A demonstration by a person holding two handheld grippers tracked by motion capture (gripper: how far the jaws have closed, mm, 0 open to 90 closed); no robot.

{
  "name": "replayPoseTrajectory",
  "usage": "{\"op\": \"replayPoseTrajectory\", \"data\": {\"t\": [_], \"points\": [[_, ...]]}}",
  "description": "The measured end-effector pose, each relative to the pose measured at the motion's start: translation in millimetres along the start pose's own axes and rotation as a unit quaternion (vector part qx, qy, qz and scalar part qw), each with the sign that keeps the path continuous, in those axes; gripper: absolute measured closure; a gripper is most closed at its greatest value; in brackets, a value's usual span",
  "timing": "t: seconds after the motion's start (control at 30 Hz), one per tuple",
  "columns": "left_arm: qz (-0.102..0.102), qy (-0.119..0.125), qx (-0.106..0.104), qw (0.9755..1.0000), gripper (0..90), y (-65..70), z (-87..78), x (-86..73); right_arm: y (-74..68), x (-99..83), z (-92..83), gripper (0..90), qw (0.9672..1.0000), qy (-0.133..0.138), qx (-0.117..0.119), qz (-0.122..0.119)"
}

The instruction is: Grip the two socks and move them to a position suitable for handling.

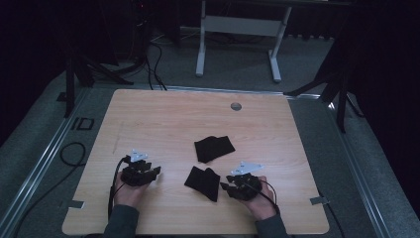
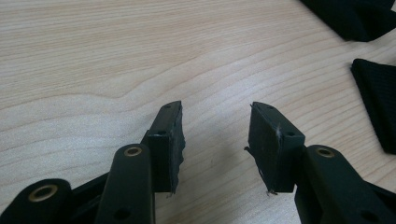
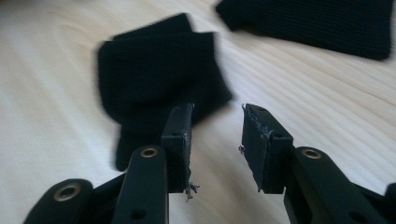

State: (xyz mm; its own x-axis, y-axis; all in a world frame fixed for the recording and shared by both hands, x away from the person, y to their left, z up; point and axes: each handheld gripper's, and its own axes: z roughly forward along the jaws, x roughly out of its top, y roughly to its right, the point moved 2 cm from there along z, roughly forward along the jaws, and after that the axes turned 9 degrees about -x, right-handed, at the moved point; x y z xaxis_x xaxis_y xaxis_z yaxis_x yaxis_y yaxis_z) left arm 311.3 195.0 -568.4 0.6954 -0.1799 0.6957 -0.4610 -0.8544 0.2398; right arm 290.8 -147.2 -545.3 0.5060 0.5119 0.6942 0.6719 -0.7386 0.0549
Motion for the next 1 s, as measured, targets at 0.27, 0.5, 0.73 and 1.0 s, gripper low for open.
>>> {"op": "replayPoseTrajectory", "data": {"t": [0.27,0.5,0.73,1.0], "points": [[-0.001,0.000,0.000,1.0000,55.6,-0.5,-0.5,0.0,-31.8,5.7,7.8,58.2,0.9979,-0.002,0.044,-0.048],[0.001,-0.001,0.000,1.0000,55.6,0.2,0.3,-0.2,-41.2,7.3,22.8,62.7,0.9957,-0.026,0.043,-0.078],[0.002,0.005,-0.001,1.0000,55.9,2.3,-1.8,0.0,-37.7,17.1,36.9,74.8,0.9938,-0.033,0.061,-0.087],[0.008,0.011,-0.021,0.9997,60.4,8.2,-2.8,0.4,-50.2,36.4,51.1,86.7,0.9896,-0.032,0.094,-0.104]]}}
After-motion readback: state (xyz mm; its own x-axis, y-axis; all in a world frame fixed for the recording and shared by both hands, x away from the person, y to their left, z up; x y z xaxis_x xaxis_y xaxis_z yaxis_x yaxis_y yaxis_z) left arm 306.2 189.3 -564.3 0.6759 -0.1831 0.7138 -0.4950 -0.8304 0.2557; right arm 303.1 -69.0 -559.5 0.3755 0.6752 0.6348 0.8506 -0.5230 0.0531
